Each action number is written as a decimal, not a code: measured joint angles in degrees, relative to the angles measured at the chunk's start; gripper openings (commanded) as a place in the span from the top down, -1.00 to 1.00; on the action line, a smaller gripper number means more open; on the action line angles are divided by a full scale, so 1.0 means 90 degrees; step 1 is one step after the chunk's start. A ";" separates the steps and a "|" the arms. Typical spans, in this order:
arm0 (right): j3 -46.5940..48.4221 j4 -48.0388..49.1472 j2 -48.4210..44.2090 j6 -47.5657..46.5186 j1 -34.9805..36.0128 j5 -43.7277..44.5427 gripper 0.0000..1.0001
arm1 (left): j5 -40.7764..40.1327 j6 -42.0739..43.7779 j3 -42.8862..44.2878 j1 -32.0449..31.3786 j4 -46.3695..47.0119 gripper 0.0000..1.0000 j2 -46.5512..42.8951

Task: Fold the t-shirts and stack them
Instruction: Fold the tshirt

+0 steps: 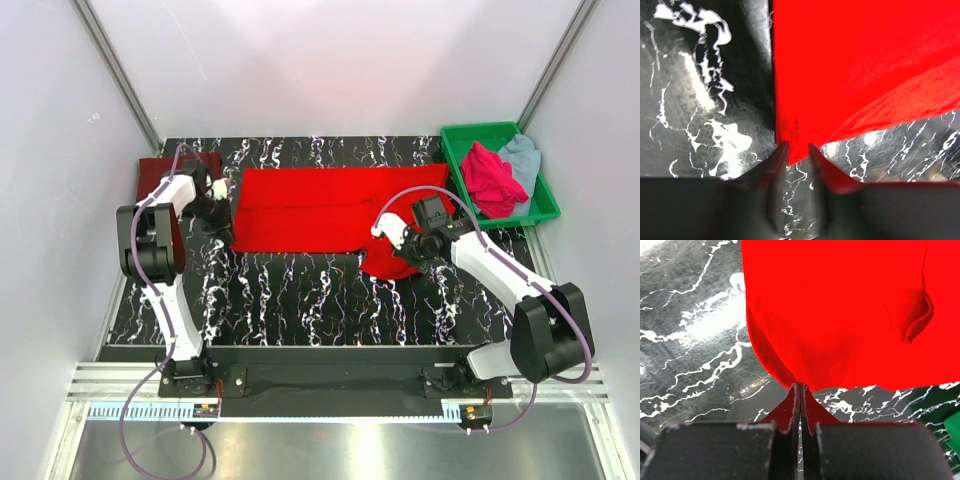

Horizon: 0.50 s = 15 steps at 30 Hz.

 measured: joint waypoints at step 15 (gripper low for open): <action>0.0000 0.0231 0.0058 0.0085 -0.0002 0.0148 1.00 | 0.0328 0.0083 -0.0177 0.0121 -0.0087 1.00 -0.0160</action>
